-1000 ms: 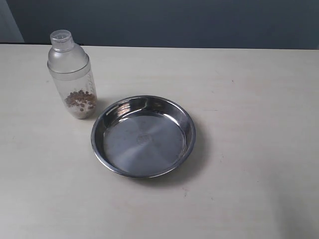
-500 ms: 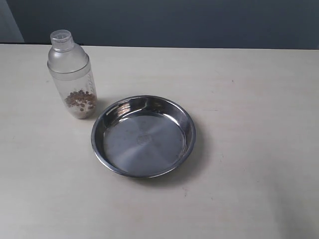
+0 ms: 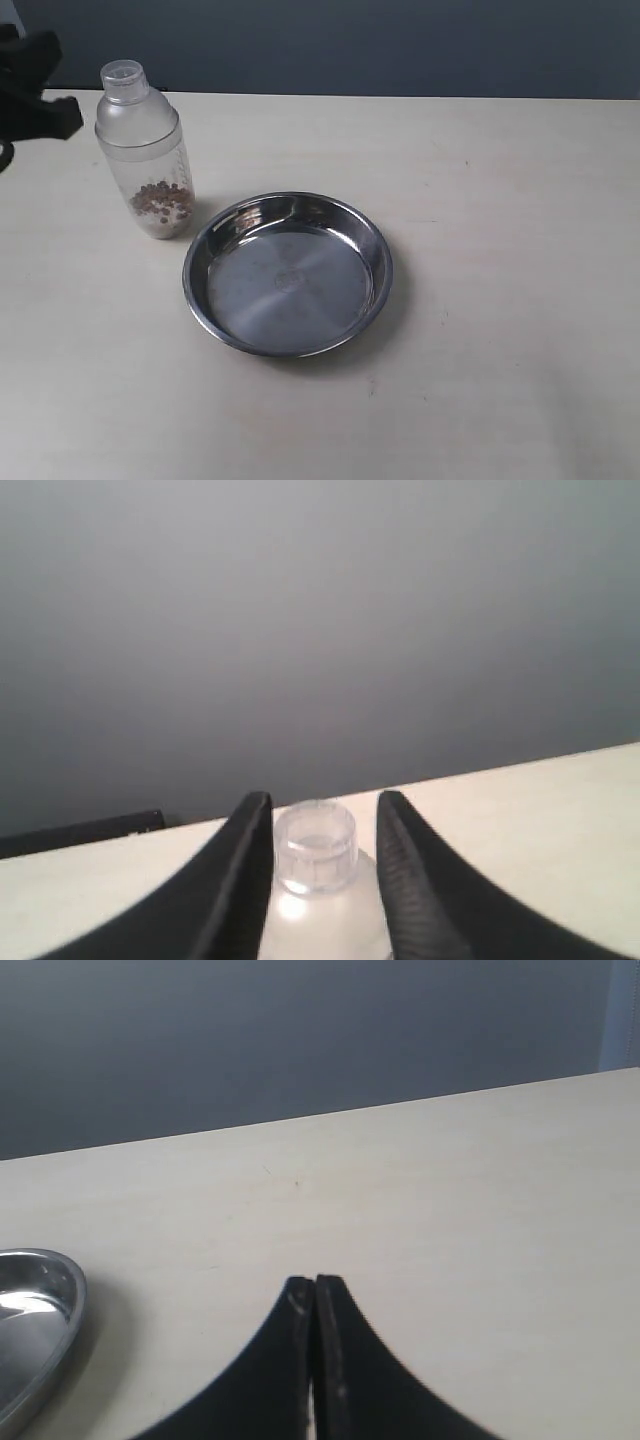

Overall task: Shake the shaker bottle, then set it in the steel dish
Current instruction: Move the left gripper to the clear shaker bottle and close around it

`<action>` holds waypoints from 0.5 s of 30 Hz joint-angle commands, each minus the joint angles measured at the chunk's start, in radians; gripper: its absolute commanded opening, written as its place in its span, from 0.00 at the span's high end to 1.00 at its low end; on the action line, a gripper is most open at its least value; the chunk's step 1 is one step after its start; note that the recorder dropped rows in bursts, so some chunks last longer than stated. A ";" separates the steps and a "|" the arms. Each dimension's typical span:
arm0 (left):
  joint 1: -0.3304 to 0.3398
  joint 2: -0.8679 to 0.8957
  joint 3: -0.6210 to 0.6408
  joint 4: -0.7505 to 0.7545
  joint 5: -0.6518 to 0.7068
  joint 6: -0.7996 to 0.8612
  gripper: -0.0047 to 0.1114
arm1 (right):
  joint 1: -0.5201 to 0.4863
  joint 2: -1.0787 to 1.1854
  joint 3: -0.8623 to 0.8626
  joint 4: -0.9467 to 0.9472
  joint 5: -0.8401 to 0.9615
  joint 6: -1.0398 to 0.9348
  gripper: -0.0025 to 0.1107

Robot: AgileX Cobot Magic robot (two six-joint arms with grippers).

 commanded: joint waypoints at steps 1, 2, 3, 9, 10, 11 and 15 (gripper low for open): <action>-0.010 0.084 0.034 -0.021 -0.066 -0.056 0.58 | 0.001 0.002 0.001 -0.002 -0.015 -0.004 0.99; -0.010 0.099 0.034 -0.018 -0.077 -0.101 0.57 | 0.001 0.002 0.001 -0.002 -0.015 -0.004 0.99; -0.010 0.117 0.034 0.000 -0.098 -0.160 0.56 | 0.001 0.002 0.001 -0.002 -0.015 -0.004 0.99; -0.010 0.195 0.034 0.205 -0.186 -0.235 0.56 | 0.001 0.002 0.001 -0.002 -0.015 -0.004 0.99; -0.010 0.202 0.034 0.205 -0.186 -0.235 0.56 | 0.001 0.002 0.001 -0.002 -0.015 -0.004 0.99; -0.010 0.205 0.034 0.209 -0.191 -0.235 0.56 | 0.001 0.002 0.001 -0.002 -0.015 -0.004 0.99; -0.010 0.218 0.044 0.295 -0.274 -0.288 0.36 | 0.001 0.002 0.001 -0.002 -0.015 -0.004 0.99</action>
